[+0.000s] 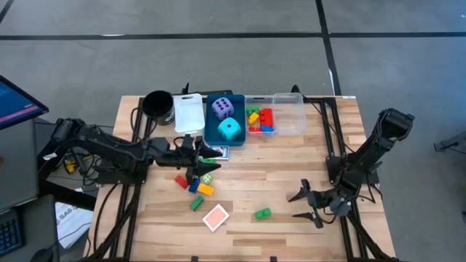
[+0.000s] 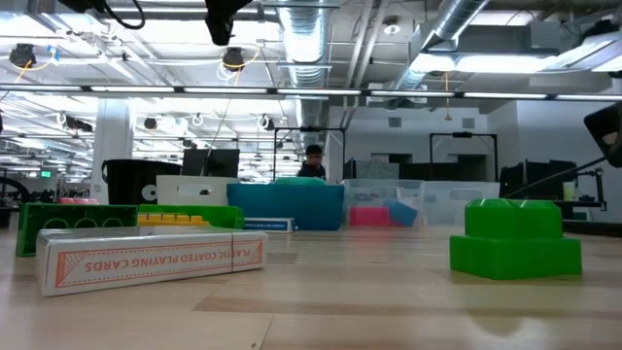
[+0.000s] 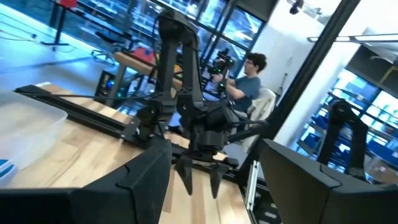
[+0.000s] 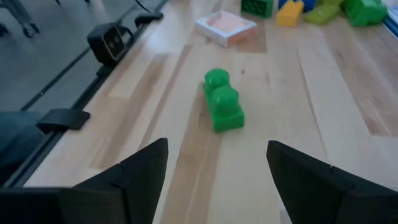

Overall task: Pick & Place Toys
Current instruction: Put the green 2 stud game piece into the left transparent bin

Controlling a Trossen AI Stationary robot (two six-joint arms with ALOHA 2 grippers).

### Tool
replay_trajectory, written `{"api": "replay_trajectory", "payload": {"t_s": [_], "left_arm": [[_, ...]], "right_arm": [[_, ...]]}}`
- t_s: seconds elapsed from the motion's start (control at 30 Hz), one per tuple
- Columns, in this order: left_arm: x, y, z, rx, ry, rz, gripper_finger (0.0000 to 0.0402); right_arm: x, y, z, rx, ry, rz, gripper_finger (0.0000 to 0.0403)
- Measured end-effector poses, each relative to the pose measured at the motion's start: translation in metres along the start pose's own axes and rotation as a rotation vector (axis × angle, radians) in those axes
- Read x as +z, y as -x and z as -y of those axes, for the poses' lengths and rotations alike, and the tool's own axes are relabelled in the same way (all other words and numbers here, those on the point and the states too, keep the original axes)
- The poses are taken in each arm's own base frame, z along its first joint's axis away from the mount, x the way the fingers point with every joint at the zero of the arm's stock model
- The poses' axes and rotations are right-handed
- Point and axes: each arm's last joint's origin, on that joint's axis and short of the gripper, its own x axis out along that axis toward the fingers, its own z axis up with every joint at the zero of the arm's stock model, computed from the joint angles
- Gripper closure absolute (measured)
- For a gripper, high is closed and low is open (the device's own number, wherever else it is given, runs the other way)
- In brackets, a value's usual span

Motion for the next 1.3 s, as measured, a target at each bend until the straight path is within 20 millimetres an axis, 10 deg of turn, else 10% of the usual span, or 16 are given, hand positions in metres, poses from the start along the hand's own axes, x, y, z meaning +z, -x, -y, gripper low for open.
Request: {"api": "replay_trajectory", "payload": {"t_s": [1.3], "left_arm": [[-0.016, -0.011, 0.003, 0.077, 0.058, 0.04, 0.0165]], "right_arm": [[-0.041, -0.052, 0.031, 0.092, -0.051, 0.066, 0.0133]]}}
